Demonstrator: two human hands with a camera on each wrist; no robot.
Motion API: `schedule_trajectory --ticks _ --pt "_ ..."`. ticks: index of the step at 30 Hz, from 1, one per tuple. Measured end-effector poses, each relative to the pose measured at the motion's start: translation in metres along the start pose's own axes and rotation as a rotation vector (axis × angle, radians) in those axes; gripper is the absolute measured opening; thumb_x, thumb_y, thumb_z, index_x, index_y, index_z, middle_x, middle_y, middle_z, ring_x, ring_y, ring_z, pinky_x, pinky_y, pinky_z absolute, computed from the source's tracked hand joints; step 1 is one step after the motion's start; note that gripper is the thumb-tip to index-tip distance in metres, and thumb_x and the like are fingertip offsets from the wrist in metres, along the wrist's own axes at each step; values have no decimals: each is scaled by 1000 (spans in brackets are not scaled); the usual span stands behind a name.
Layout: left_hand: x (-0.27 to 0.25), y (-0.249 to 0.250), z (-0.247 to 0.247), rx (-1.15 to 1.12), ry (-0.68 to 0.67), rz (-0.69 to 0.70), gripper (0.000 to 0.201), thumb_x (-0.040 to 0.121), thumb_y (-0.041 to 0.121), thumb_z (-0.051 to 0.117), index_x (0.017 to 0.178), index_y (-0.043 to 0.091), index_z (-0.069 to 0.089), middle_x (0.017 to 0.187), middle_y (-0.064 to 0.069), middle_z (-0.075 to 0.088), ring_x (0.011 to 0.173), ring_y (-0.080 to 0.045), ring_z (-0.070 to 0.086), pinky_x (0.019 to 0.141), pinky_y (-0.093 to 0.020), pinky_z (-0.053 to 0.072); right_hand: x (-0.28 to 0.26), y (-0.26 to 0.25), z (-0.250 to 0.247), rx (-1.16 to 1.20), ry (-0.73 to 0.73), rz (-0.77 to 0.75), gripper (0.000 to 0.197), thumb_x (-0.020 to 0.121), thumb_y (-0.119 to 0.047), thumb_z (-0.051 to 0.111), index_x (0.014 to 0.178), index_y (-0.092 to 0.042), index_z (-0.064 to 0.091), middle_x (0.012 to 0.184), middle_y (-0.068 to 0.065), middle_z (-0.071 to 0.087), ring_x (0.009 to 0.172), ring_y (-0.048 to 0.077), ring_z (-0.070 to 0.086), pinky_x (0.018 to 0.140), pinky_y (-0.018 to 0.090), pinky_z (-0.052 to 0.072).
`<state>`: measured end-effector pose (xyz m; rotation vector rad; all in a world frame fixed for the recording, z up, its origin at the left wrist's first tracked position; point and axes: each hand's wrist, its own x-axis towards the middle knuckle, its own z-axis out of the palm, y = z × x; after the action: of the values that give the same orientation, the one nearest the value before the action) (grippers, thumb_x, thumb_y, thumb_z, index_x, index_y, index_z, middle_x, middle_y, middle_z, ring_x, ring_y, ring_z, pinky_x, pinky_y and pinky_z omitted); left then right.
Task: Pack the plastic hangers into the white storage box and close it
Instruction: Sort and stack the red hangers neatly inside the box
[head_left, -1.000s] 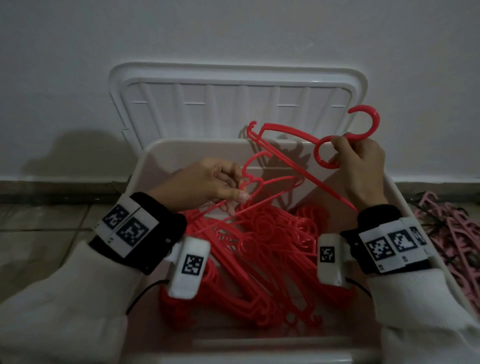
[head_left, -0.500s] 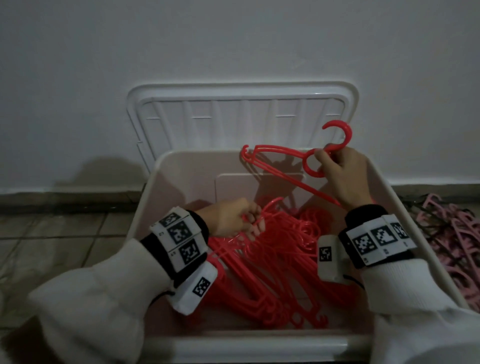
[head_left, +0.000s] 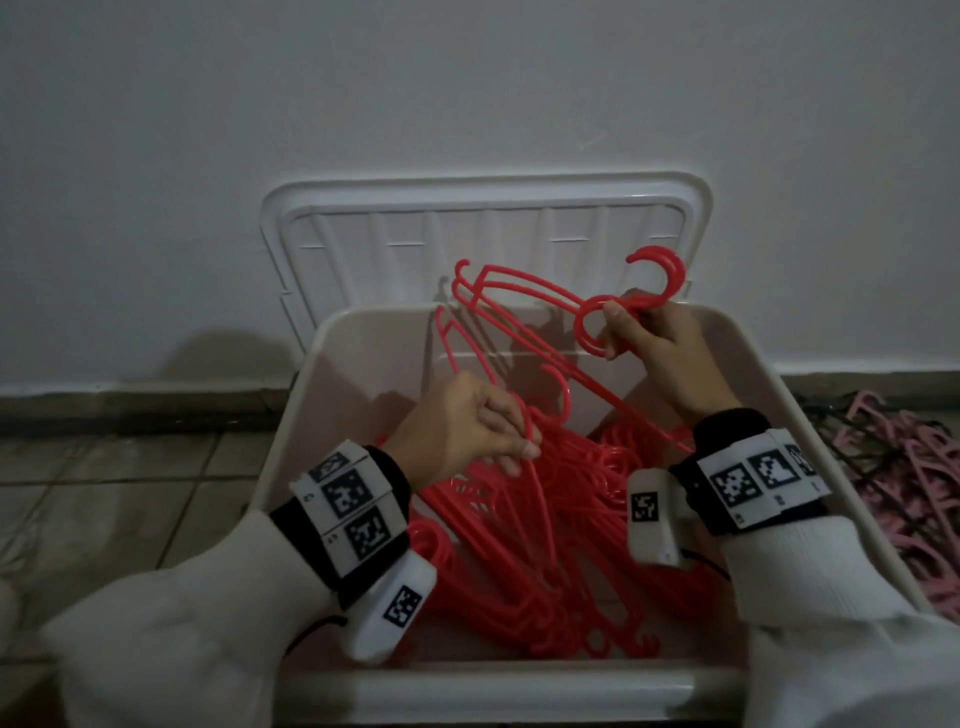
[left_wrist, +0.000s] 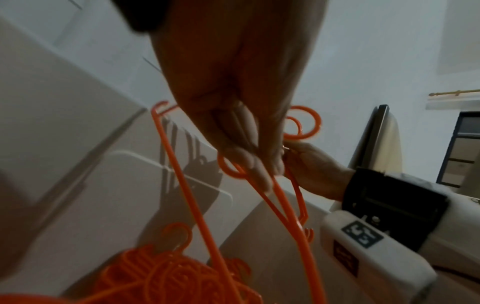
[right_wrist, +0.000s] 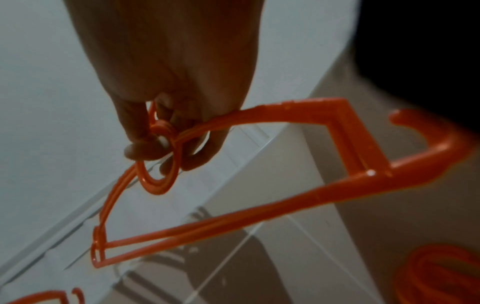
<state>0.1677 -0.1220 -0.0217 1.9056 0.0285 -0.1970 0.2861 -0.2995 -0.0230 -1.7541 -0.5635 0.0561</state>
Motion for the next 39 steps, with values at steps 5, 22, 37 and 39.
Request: schedule_trajectory --ticks 5,22,37,39 --pt "22 -6 20 -199 167 21 6 81 -3 66 78 1 66 60 1 67 53 -1 64 48 -9 45 0 0 11 93 -185 104 23 95 -5 45 75 -7 56 59 1 55 54 3 51 61 14 45" --pt "50 -18 35 -260 439 168 3 77 2 73 77 5 71 68 -10 69 65 -18 69 57 -17 52 -6 3 12 216 -411 317 41 84 19 40 111 -8 56 95 -6 66 86 3 63 81 19 48" --pt "51 -16 29 39 474 238 25 83 -1 53 93 10 74 89 -6 74 73 -15 71 72 -32 58 -2 2 22 103 -257 122 16 92 2 46 95 -7 59 91 2 62 80 -6 61 84 13 48" --pt "47 -15 29 110 508 311 25 77 2 53 83 15 74 78 -2 73 66 -18 70 64 -32 57 -2 1 22 149 -195 154 19 92 3 47 85 -12 57 83 1 60 70 -6 60 77 13 49"
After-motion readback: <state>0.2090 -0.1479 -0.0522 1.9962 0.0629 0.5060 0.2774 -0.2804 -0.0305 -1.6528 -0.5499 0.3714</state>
